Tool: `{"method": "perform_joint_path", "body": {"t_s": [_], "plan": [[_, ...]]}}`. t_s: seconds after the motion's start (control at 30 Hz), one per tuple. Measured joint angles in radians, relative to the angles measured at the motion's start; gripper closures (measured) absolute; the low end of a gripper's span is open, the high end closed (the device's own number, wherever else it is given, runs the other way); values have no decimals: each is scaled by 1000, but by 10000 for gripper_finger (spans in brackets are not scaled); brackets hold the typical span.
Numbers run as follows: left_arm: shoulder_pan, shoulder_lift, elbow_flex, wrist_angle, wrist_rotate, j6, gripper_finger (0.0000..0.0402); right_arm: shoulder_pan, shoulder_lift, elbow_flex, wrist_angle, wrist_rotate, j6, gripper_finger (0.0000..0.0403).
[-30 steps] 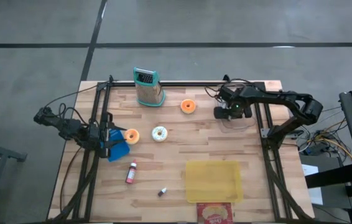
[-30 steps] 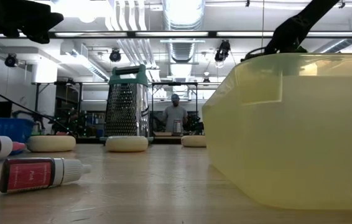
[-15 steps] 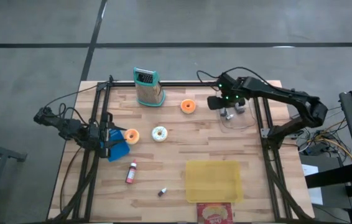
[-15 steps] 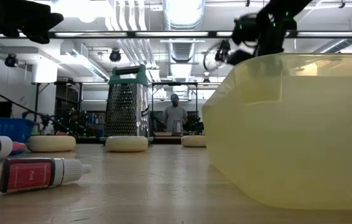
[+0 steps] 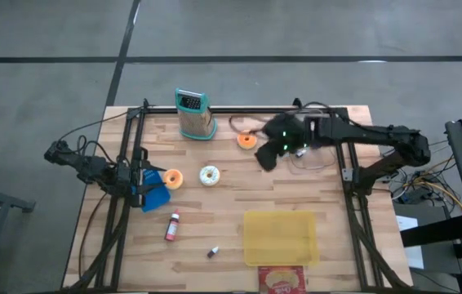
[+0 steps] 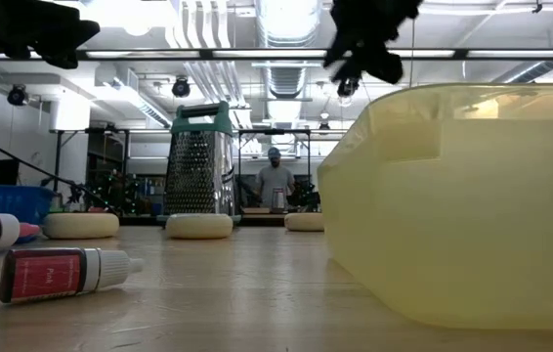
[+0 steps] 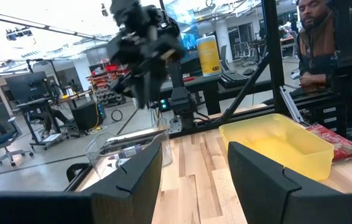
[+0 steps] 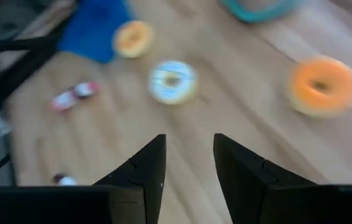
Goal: Pick & Place Food Item
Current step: Put the red food coloring bottle into the transparent bin
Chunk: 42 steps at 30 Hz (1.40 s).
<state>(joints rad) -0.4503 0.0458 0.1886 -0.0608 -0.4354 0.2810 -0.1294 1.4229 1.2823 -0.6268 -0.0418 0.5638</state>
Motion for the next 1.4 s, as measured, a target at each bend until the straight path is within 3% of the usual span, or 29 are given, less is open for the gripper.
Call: {"method": "perform_joint_path", "body": {"t_s": [0.2,0.4,0.63,0.77,1.23,1.4], "plan": [[0,0,0,0,0,0,213,172,2,-33,221,0,-119,282],[0,0,0,0,0,0,213,297,1,-53,309,0,-362,280],[0,0,0,0,0,0,213,385,2,-110,347,0,-602,281],[0,0,0,0,0,0,213,405,2,-188,460,3,-692,280],[0,0,0,0,0,0,213,404,2,-496,1077,2,-708,285],[0,0,0,0,0,0,213,404,2,-547,1127,14,-698,294]]}}
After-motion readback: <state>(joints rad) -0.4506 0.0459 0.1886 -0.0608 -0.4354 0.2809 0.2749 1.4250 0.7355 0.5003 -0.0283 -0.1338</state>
